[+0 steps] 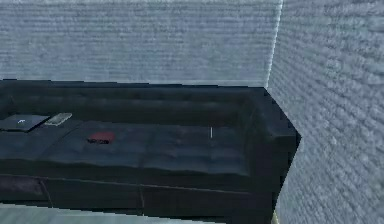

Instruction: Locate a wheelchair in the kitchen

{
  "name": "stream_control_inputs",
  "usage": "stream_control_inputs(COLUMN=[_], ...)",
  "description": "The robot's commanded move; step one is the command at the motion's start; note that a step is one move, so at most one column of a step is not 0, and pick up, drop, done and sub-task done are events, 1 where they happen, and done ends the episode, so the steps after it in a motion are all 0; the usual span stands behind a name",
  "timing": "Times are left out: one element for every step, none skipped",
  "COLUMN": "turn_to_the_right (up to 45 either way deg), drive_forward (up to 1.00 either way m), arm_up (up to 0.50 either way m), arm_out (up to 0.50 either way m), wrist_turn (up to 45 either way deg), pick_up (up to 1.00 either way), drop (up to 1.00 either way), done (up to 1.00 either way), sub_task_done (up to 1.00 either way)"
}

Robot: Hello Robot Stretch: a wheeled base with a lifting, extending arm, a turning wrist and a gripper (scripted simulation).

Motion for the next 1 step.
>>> stream_control_inputs(turn_to_the_right=[-45.0], drive_forward=[0.0], arm_up=[0.0], arm_out=[0.0], wrist_turn=[0.0], pick_up=[0.0], drop=[0.0], done=[0.0], sub_task_done=[0.0])
